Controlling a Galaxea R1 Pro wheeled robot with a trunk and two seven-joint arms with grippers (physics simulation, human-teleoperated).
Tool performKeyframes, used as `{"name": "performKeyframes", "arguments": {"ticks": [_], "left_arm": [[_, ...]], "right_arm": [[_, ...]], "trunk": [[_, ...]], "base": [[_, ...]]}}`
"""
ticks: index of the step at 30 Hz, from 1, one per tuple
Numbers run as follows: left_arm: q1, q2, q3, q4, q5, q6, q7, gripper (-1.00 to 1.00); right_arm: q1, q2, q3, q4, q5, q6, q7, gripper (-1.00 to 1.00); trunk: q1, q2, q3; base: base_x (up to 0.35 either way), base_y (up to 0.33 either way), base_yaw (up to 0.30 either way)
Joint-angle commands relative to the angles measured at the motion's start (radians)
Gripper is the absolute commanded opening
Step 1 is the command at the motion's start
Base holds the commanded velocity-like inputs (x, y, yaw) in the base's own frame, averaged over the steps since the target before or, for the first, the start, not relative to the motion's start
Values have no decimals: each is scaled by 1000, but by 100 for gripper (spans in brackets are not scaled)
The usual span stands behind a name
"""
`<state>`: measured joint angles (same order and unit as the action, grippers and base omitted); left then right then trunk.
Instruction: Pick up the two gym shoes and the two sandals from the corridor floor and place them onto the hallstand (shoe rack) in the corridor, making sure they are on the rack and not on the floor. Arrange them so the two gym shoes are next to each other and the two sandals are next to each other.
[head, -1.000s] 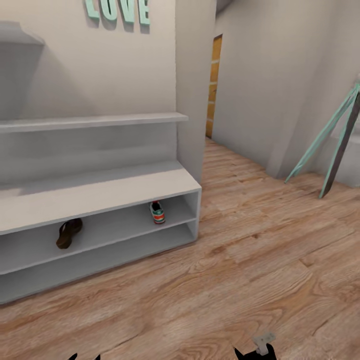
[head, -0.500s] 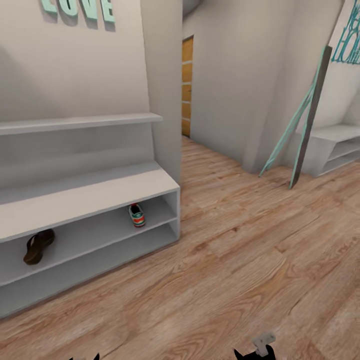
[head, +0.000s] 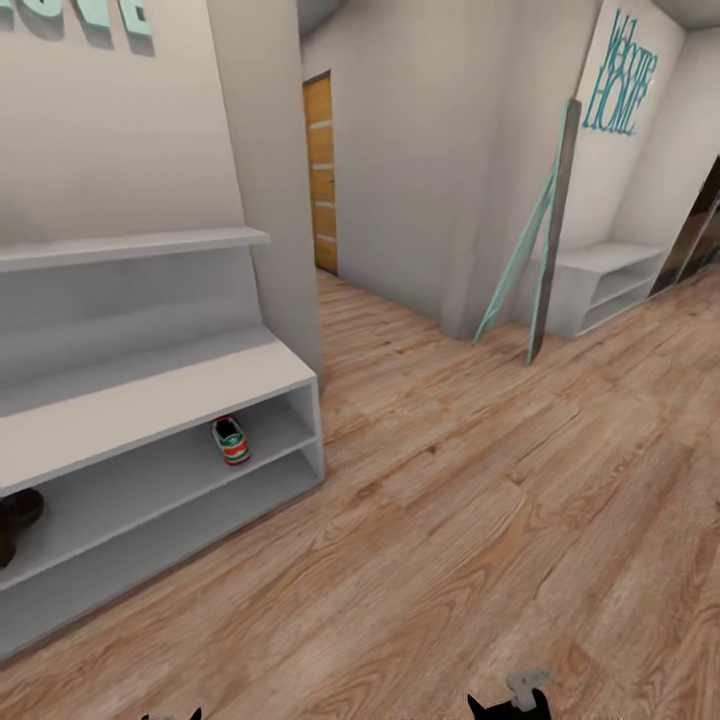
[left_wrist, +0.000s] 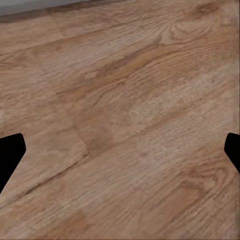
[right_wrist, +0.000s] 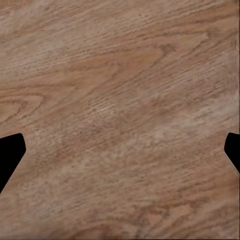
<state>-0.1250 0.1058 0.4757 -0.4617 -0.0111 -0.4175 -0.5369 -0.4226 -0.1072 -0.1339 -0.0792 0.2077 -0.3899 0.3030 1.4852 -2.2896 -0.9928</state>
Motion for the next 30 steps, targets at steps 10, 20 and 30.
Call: {"name": "performKeyframes", "arguments": {"ticks": [10,20,30], "left_arm": [[-1,-1,9,0,-5,-1,-11,100],[-1,-1,10,1,-11,-1,-11,100],[-1,-2,11,2,-29,-1,-11,100]], "right_arm": [[-1,-4,-8,1,-98,-3,2,100],[-1,-5,-7,-2,-123,-4,0,100],[-1,-6,-6,-1,-125,-4,1,100]], "trunk": [[0,0,-1],[0,0,-1],[0,0,-1]], "base": [[0,0,-283],[0,0,-266],[0,0,-258]]}}
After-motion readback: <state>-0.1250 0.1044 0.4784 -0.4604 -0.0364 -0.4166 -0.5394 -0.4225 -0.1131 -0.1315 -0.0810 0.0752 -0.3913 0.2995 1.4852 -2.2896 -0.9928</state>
